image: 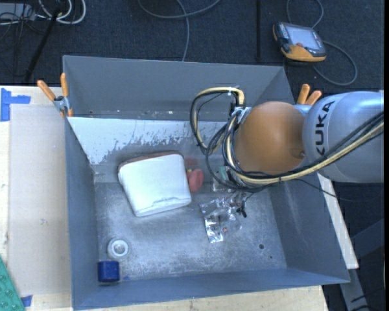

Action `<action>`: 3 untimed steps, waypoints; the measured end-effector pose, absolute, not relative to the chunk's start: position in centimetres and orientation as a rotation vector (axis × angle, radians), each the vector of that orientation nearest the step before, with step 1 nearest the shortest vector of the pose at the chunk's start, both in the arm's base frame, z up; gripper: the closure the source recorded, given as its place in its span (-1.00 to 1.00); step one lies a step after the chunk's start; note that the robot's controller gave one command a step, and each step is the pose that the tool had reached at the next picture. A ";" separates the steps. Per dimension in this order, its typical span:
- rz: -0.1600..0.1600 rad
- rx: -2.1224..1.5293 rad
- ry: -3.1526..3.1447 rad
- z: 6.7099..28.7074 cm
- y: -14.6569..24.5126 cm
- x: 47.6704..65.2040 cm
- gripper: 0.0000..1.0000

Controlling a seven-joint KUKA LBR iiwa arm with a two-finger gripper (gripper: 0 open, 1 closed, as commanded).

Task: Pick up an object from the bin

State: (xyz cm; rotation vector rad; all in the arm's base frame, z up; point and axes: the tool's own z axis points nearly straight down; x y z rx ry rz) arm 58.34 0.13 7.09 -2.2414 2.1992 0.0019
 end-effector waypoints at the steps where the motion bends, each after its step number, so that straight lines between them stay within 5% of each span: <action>1: 0.004 -2.483 1.926 7.0 -3.4 54.9 1.00; 2: -0.005 -2.510 1.883 19.6 -3.2 55.4 1.00; 3: 0.013 -2.809 1.413 10.5 -3.2 52.5 1.00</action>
Offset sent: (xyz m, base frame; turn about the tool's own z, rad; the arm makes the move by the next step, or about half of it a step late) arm -0.0342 -0.0359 -0.0009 -0.2367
